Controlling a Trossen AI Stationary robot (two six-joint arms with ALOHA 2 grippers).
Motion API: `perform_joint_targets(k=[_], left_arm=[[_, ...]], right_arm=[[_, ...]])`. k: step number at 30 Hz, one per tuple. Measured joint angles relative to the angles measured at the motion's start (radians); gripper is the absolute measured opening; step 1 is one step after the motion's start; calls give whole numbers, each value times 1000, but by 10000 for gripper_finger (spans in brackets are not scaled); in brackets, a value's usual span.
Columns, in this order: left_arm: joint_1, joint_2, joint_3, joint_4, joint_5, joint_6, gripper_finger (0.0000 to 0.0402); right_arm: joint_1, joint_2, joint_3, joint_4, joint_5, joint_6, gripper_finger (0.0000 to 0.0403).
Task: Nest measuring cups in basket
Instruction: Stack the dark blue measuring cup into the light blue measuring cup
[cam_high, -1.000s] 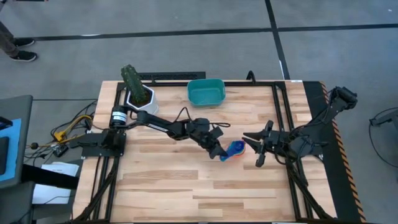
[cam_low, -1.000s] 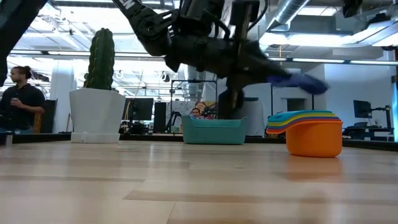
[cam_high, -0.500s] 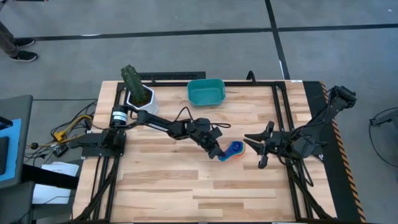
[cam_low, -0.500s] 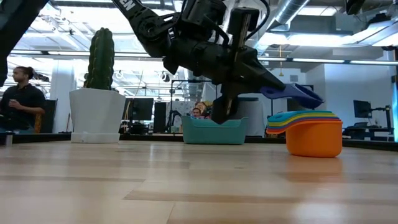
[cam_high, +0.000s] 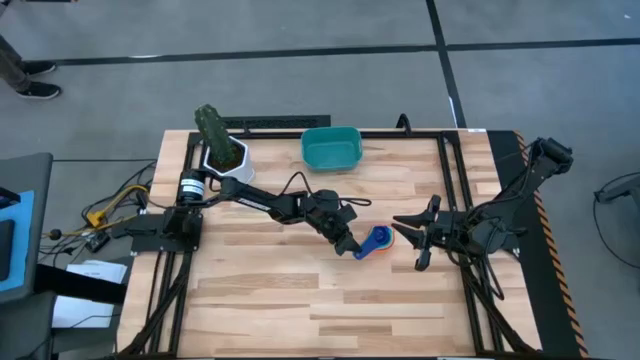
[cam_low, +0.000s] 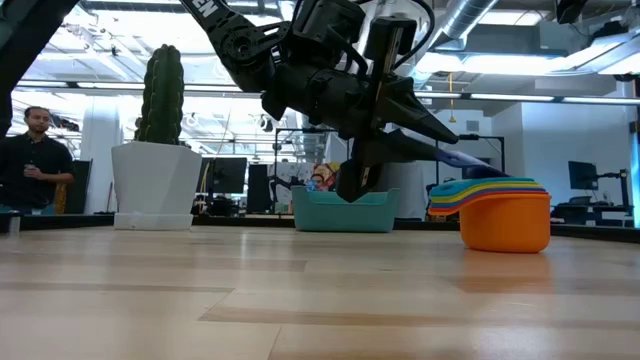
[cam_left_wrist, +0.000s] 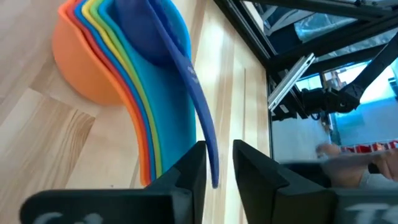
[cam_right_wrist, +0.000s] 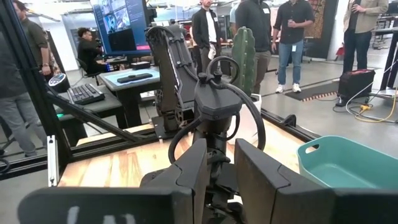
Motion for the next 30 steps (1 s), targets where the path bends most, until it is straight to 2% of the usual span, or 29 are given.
perform_joint_targets(k=[6,13,18,21,24,27,30], left_arm=[[9,0,0,1,35,23,89],[33,-1,0,4,63,79,91],[35,-17,0,-6,61,147,91],[35,-47,0,-34,43,231,91],[20,-95,0,-134,-40,368,91],[-21,-143,0,-262,-184,502,91],[-75,-171,0,-317,-350,576,91]], right_arm=[[0,0,0,0,0,0,106],[0,0,0,-32,2,12,106],[0,0,0,-174,-3,181,106],[0,0,0,-267,-61,325,106],[0,0,0,-362,-165,470,106],[0,17,0,-450,-280,624,103],[0,61,0,-516,-391,767,95]])
